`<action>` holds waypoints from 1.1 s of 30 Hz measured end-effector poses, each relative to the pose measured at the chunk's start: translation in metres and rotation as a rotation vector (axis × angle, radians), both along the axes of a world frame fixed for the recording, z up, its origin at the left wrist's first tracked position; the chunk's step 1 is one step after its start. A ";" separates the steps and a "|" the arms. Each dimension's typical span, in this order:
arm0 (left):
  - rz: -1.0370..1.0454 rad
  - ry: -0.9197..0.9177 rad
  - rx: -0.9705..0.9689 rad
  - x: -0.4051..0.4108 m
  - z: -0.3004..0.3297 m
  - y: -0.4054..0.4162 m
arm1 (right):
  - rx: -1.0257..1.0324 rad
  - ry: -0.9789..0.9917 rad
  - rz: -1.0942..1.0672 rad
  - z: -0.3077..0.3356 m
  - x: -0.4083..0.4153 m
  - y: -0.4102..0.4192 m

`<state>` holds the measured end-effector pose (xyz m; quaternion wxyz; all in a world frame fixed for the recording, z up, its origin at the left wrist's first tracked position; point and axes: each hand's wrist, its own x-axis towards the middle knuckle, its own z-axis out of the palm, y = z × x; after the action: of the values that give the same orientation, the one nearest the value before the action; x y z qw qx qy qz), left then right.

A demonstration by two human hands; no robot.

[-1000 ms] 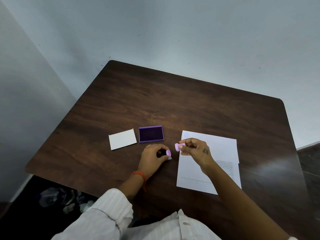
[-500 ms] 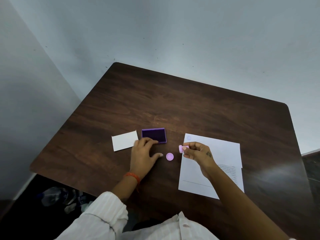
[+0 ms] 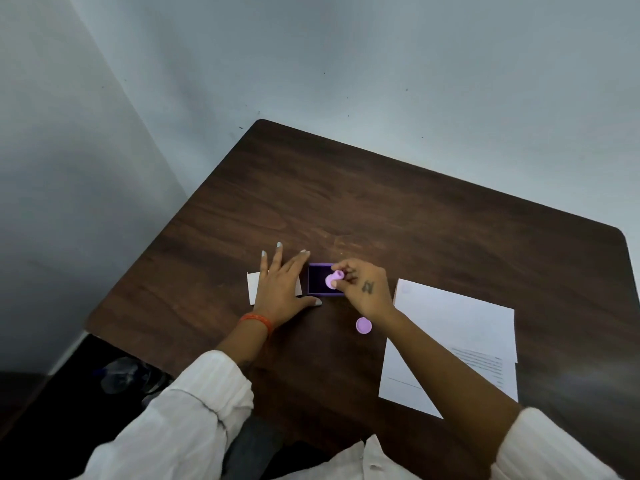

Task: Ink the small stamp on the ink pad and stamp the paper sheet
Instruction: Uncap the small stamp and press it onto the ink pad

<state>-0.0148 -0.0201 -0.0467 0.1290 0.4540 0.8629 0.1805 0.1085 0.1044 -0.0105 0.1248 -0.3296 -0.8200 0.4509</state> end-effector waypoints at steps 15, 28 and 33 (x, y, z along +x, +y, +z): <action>-0.027 0.053 -0.032 -0.010 -0.011 0.001 | 0.435 -0.170 0.413 -0.012 -0.018 -0.012; -0.003 0.034 -0.015 -0.010 -0.013 0.001 | 0.402 -0.150 0.395 -0.008 -0.022 -0.012; 0.009 0.040 -0.018 -0.010 -0.013 0.001 | 0.262 -0.036 0.207 0.003 -0.030 0.000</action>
<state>-0.0249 -0.0193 -0.0592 0.1148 0.4526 0.8689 0.1642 0.0785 0.1041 -0.0079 0.1050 -0.2323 -0.9034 0.3448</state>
